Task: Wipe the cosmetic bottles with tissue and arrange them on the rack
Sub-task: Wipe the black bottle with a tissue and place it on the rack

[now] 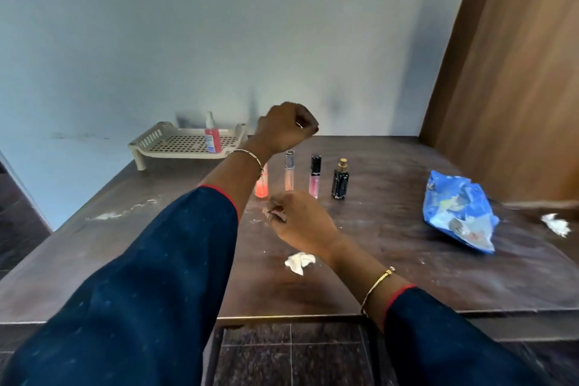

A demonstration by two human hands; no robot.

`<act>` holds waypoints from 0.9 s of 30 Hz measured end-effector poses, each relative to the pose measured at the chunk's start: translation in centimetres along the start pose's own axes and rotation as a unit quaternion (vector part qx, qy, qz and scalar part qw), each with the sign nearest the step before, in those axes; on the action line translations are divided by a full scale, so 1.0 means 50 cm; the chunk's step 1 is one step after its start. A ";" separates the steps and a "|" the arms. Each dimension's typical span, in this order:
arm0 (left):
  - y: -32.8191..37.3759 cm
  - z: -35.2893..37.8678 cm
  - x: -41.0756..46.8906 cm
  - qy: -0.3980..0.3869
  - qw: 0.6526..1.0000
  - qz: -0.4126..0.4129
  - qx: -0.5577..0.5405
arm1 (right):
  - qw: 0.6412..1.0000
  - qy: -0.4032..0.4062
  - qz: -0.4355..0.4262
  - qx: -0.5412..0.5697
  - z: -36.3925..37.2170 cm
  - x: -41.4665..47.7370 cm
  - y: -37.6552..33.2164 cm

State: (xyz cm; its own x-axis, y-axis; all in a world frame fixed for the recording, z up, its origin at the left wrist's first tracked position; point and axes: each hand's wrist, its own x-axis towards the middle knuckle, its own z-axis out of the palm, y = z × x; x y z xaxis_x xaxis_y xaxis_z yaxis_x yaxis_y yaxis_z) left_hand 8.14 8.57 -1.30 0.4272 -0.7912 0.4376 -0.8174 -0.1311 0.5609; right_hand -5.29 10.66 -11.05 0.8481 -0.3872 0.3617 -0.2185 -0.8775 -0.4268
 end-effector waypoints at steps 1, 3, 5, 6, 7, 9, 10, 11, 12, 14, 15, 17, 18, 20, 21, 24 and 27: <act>0.010 0.015 -0.008 -0.023 1.000 0.006 0.012 | 1.000 0.003 0.007 0.002 -0.005 -0.014 0.007; 0.021 0.042 -0.019 -0.052 0.998 0.010 0.032 | 1.000 0.011 0.025 0.010 -0.018 -0.042 0.022; 0.029 0.062 -0.025 -0.064 0.997 0.017 0.047 | 0.999 0.023 0.038 0.013 -0.031 -0.070 0.042; 0.033 0.070 -0.026 -0.068 0.996 0.022 0.058 | 0.998 0.031 0.044 0.014 -0.037 -0.083 0.052; 0.039 0.076 -0.028 -0.070 0.995 0.027 0.071 | 0.998 0.039 0.052 0.017 -0.040 -0.097 0.064; 0.048 0.086 -0.028 -0.074 0.991 0.036 0.106 | 0.996 0.058 0.066 0.022 -0.040 -0.121 0.086; 0.052 0.092 -0.026 -0.078 0.988 0.039 0.128 | 0.995 0.068 0.070 0.024 -0.038 -0.133 0.097; 0.054 0.099 -0.023 -0.084 0.984 0.044 0.150 | 0.994 0.077 0.076 0.027 -0.035 -0.145 0.106; 0.056 0.108 -0.020 -0.090 0.980 0.046 0.172 | 0.993 0.086 0.081 0.032 -0.032 -0.156 0.113; 0.052 0.127 -0.016 -0.100 0.971 0.051 0.212 | 0.991 0.100 0.084 0.042 -0.027 -0.170 0.123; 0.050 0.136 -0.013 -0.102 0.967 0.053 0.229 | 0.990 0.108 0.083 0.049 -0.026 -0.174 0.127; 0.046 0.155 -0.008 -0.099 0.962 0.058 0.246 | 0.987 0.122 0.081 0.068 -0.022 -0.177 0.132; 0.046 0.157 -0.009 -0.091 0.962 0.061 0.249 | 0.986 0.128 0.077 0.076 -0.023 -0.177 0.131; 0.048 0.165 -0.004 -0.077 0.963 0.066 0.251 | 0.984 0.133 0.076 0.089 -0.019 -0.176 0.133; 0.048 0.167 -0.003 -0.072 0.963 0.067 0.252 | 0.983 0.133 0.078 0.095 -0.018 -0.175 0.133; 0.045 0.173 -0.002 -0.076 0.962 0.069 0.251 | 0.982 0.138 0.085 0.102 -0.014 -0.174 0.135; 0.044 0.176 -0.006 -0.088 0.963 0.074 0.245 | 0.981 0.139 0.086 0.108 -0.014 -0.176 0.133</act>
State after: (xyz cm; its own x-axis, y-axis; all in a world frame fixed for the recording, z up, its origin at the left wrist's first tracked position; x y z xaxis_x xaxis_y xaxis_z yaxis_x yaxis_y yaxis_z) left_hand 2.82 3.24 -6.36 0.2562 -0.9058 0.3374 -0.9666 -0.2423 0.0836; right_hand -14.55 8.01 -16.48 0.6374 -0.6121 0.4680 -0.2142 -0.7242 -0.6555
